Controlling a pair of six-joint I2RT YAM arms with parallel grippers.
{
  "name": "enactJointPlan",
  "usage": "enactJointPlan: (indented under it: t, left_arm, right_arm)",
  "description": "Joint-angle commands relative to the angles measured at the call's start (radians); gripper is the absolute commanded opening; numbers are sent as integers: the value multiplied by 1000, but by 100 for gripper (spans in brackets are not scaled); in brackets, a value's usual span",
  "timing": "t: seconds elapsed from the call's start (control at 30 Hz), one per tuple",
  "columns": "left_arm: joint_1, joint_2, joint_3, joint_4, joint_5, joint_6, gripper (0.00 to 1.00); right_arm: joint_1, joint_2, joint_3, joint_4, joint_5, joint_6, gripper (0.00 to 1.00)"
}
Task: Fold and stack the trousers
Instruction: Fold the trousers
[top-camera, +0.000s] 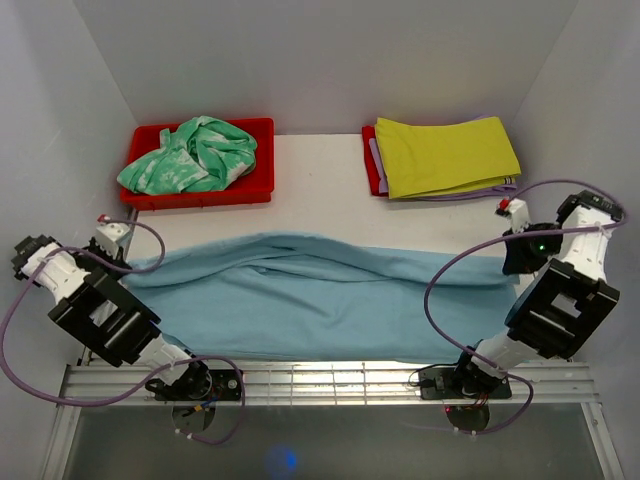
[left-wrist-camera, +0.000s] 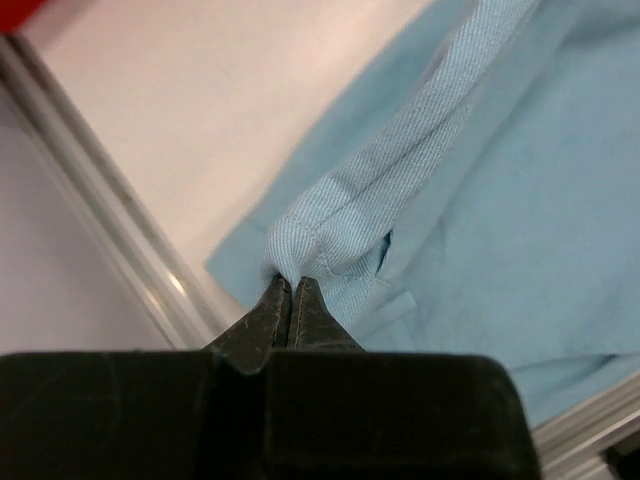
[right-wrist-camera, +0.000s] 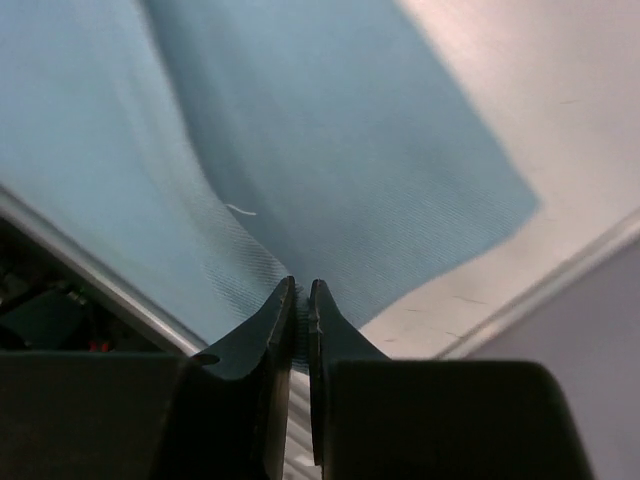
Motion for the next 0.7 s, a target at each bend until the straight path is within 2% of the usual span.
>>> enactJointPlan:
  t: [0.0, 0.1, 0.2, 0.27, 0.4, 0.5, 0.53, 0.67]
  left_arm:
    - [44, -59, -121, -10, -63, 215, 0]
    - [46, -40, -195, 12, -113, 165, 0]
    - [38, -27, -285, 108, -143, 76, 0]
    - [16, -32, -349, 247, -197, -2, 0]
    - [-84, -47, -494, 408, -237, -160, 0]
    - [-185, -17, -508, 500, -255, -336, 0]
    - [-207, 18, -494, 521, -254, -434, 0]
    - [-320, 124, -402, 579, -263, -661, 0]
  right_arm:
    - [4, -70, -219, 23, 97, -153, 8]
    - [6, -92, -364, 150, 137, -118, 8]
    - [6, -14, -408, 268, 151, -27, 8]
    - [9, 45, -389, 305, 155, 22, 8]
    - [18, 207, -290, 354, 149, 131, 8]
    - [53, 263, -233, 414, 166, 206, 8]
    - [78, 273, -225, 431, 172, 223, 8]
    - [142, 304, -193, 521, 217, 298, 8]
